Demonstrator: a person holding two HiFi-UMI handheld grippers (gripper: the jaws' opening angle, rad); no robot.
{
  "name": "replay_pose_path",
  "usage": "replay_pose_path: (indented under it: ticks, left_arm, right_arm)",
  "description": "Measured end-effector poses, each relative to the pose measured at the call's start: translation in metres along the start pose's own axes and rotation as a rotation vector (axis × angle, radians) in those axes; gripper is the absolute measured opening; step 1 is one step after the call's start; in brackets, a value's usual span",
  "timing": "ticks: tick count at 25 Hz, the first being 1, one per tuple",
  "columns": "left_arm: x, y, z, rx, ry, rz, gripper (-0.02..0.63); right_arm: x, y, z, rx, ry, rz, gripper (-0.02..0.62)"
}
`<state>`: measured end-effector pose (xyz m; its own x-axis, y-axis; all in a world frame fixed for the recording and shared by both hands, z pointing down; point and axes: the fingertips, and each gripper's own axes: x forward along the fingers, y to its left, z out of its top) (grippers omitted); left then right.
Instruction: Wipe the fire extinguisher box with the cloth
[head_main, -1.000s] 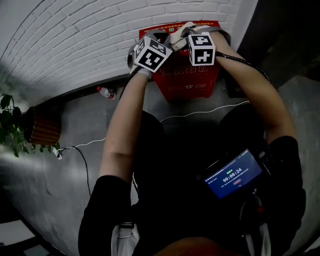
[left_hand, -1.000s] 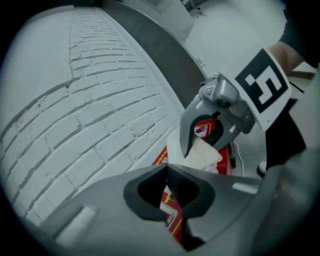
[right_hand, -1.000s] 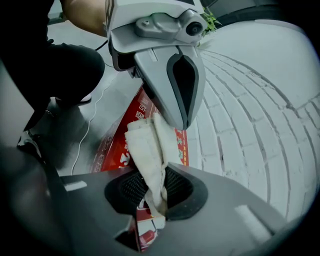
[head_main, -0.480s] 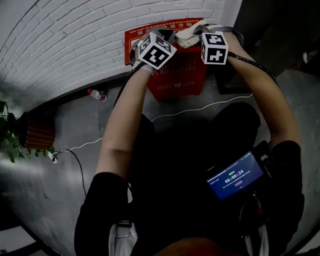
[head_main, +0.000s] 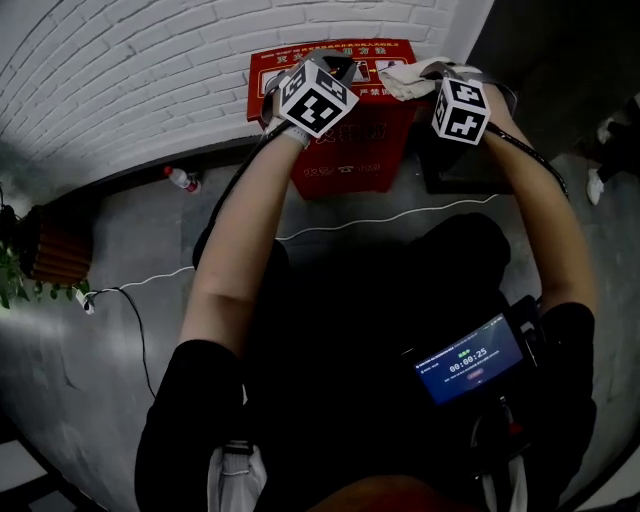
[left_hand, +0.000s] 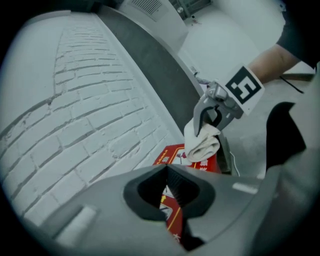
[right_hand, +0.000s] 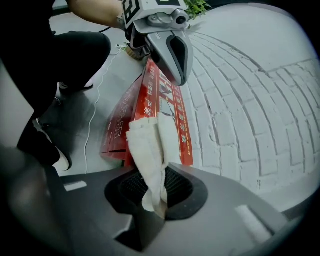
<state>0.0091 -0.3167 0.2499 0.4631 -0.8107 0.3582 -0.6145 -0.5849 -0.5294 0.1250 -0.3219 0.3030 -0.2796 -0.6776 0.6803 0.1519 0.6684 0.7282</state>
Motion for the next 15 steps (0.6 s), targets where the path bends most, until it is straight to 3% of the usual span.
replay_pose_path:
  ticks: [3,5,11,15]
  left_arm:
    - [-0.009,0.004,0.001,-0.039,-0.029,0.01,0.003]
    - [-0.019,0.007,0.005,-0.051,-0.053,0.023,0.003]
    - [-0.061,0.024,0.036,-0.108,-0.219,0.057,0.003]
    - [-0.096,0.026,0.052,-0.175,-0.359,0.046,0.003]
  right_arm:
    - [-0.006,-0.005,-0.005,0.046,-0.028,-0.037,0.077]
    - [-0.017,-0.015,0.001,0.129,-0.104,-0.083,0.077]
    - [-0.072,-0.05,0.063,0.52,-0.538,-0.178,0.08]
    - [-0.108,-0.057,0.104,0.751,-0.841,-0.16,0.083]
